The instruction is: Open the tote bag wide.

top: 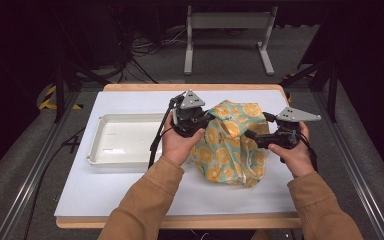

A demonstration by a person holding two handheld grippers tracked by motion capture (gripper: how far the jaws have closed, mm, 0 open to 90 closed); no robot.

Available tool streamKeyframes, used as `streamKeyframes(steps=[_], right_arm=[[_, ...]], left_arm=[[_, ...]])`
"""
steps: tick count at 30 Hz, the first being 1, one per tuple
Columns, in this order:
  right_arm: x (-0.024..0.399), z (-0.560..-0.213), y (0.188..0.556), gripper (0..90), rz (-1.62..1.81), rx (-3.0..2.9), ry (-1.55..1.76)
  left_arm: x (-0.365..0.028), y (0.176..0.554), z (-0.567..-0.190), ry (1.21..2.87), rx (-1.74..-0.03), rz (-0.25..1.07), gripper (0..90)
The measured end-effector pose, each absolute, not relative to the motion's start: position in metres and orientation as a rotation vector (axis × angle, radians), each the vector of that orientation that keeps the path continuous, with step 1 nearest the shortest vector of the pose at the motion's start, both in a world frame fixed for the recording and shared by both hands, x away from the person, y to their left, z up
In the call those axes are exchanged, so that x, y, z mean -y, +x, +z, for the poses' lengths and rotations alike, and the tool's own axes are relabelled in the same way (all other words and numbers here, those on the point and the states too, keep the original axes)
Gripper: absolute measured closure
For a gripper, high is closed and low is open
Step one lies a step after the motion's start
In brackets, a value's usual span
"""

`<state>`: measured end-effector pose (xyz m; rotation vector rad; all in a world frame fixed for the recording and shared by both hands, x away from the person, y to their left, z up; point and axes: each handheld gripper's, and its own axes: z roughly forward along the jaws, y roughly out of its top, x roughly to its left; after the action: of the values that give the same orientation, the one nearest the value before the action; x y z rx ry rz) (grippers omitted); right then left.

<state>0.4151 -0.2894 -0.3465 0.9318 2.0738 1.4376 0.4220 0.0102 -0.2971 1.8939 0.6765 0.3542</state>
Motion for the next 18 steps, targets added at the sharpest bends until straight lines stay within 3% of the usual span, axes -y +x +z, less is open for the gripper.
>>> streamKeyframes(steps=[3,5,6,11,14,18], right_arm=[[0.289,-0.351,0.420,20.9,1.409,-2.086,0.935],[0.293,-0.353,0.422,37.5,1.413,-2.105,0.946],[0.293,-0.353,0.422,37.5,1.413,-2.105,0.946],[0.302,-0.353,0.424,75.0,1.377,-2.163,0.965],[0.307,-0.352,0.425,85.2,1.376,-2.194,0.973],[0.312,-0.348,0.425,87.7,1.400,-2.209,0.968]], left_arm=[[-0.014,0.422,-0.296,1.887,-0.685,0.360,88.3],[-0.015,0.423,-0.296,1.888,-0.689,0.360,88.3],[-0.016,0.423,-0.296,1.885,-0.691,0.367,88.3],[-0.021,0.426,-0.297,1.876,-0.710,0.367,88.4],[-0.022,0.428,-0.298,1.875,-0.718,0.373,88.3],[-0.024,0.430,-0.299,1.869,-0.727,0.373,88.2]])
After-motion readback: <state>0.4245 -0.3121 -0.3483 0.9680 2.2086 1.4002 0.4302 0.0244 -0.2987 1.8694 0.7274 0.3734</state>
